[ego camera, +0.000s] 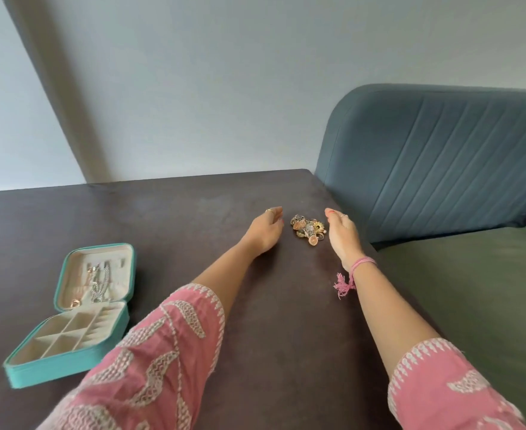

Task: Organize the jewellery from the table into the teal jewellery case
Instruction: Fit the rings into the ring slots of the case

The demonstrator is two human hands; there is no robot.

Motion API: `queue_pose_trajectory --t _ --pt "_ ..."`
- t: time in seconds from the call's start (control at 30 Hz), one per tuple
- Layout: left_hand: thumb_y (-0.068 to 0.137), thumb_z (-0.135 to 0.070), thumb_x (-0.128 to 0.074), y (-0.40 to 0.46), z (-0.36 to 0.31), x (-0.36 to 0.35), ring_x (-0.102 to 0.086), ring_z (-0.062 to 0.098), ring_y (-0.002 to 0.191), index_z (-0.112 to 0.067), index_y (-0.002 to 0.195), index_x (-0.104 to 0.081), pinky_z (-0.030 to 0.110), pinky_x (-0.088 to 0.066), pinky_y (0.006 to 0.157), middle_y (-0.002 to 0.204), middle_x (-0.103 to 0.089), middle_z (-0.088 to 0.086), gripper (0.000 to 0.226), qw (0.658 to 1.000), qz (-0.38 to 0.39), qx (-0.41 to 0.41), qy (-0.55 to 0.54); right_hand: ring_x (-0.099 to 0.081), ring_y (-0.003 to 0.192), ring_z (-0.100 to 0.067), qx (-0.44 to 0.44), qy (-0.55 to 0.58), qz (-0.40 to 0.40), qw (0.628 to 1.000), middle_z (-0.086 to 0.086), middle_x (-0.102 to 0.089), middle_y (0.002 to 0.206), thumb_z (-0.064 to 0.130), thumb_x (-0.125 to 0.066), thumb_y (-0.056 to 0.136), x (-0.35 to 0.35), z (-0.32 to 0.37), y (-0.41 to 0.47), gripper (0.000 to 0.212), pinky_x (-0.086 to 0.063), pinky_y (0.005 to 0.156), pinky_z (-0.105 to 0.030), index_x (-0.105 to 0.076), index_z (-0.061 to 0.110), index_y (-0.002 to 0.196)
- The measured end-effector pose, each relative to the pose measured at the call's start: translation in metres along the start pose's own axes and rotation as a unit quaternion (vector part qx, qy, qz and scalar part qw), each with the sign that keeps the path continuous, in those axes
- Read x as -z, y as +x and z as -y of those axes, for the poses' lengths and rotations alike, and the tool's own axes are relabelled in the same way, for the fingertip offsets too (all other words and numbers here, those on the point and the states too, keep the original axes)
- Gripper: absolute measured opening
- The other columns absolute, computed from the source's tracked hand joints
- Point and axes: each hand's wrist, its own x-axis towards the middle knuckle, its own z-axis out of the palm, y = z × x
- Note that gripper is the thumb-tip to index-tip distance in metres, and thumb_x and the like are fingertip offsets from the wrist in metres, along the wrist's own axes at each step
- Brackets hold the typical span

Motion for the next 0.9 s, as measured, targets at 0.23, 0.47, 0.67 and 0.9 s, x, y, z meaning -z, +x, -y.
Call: queue_pose_trajectory --t 0.23,0.47,0.67,0.9 --pt "0.100 -0.020 -0.036 0.037 -0.008 -0.014 -0.029 0.029 0.139 -0.012 0.142 -0.041 0.037 -0.024 0.114 0.145 -0.045 0.008 0.043 0.989 0.047 -0.035 0.134 -0.044 0.128 -0.018 0.075 -0.165 0.056 0.982 -0.005 -0.053 0.137 0.019 -0.033 0.099 -0.018 -0.004 0.024 0.039 -0.027 0.104 -0.022 -0.057 0.010 0.128" --pt "0.095 -0.003 -0.032 0.041 -0.014 -0.015 -0.038 0.031 0.129 -0.014 0.129 -0.056 0.031 -0.024 0.109 0.134 -0.055 0.008 0.043 0.976 0.077 -0.076 0.191 -0.053 0.116 -0.018 0.060 -0.129 0.064 0.988 -0.002 -0.064 0.121 0.020 -0.037 0.096 -0.017 -0.005 0.023 0.037 -0.035 0.094 -0.023 -0.069 0.013 0.112" --pt "0.086 0.009 -0.033 0.015 -0.019 -0.006 -0.045 0.028 0.125 -0.006 0.125 -0.059 0.030 -0.030 0.105 0.131 -0.057 0.013 0.050 0.973 0.082 -0.090 0.195 -0.057 0.106 -0.015 0.038 -0.067 0.080 0.994 0.002 -0.066 0.113 0.020 -0.039 0.093 -0.022 0.001 0.000 0.037 -0.041 0.090 -0.026 -0.073 0.016 0.106" --pt "0.084 0.011 -0.033 -0.028 -0.006 0.007 -0.050 0.025 0.122 -0.007 0.124 -0.061 0.024 -0.037 0.098 0.129 -0.059 0.011 0.051 0.989 0.057 -0.046 0.132 -0.058 0.097 -0.013 0.042 -0.029 0.119 0.992 0.003 -0.066 0.104 0.018 -0.036 0.094 -0.026 0.005 -0.047 0.037 -0.043 0.077 -0.019 -0.072 0.019 0.101"
